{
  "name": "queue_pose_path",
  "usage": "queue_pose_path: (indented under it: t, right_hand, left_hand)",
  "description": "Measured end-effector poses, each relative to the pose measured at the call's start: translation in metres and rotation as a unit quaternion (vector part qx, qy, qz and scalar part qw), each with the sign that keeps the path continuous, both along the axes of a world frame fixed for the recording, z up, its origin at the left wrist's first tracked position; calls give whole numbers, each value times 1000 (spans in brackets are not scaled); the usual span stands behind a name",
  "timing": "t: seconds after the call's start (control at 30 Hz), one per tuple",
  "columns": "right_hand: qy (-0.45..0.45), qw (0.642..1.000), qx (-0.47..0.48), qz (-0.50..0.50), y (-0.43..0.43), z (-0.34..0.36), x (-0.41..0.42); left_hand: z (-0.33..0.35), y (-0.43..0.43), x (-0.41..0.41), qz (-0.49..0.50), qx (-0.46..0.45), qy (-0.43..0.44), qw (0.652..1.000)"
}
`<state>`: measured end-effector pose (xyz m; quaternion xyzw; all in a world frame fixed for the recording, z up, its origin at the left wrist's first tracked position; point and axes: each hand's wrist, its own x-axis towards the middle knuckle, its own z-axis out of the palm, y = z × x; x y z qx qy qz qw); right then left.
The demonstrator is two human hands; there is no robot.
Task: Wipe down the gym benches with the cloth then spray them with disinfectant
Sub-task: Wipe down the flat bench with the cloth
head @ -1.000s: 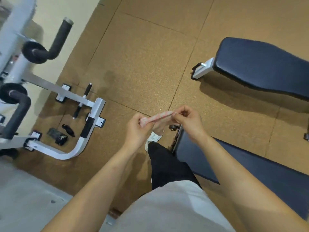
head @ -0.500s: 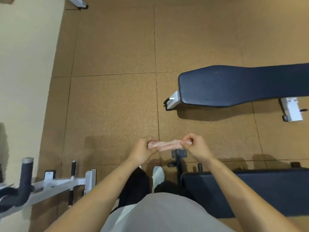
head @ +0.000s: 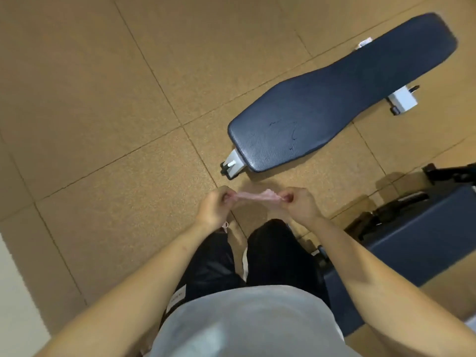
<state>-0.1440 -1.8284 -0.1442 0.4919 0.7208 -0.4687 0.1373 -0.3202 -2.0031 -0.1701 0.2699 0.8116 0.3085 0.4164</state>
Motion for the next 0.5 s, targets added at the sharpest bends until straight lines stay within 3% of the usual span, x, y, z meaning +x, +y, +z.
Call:
queue_pose_path:
  t: [0.27,0.5]
  right_hand:
    - [21,995,1,-99,69,-88,-50]
    - [-11,994,24,-103,127,-208,-73]
  left_hand:
    - [-78,97,-77,-50,-31,-9,998]
    - [-181,173,-99,-99,-62,41,992]
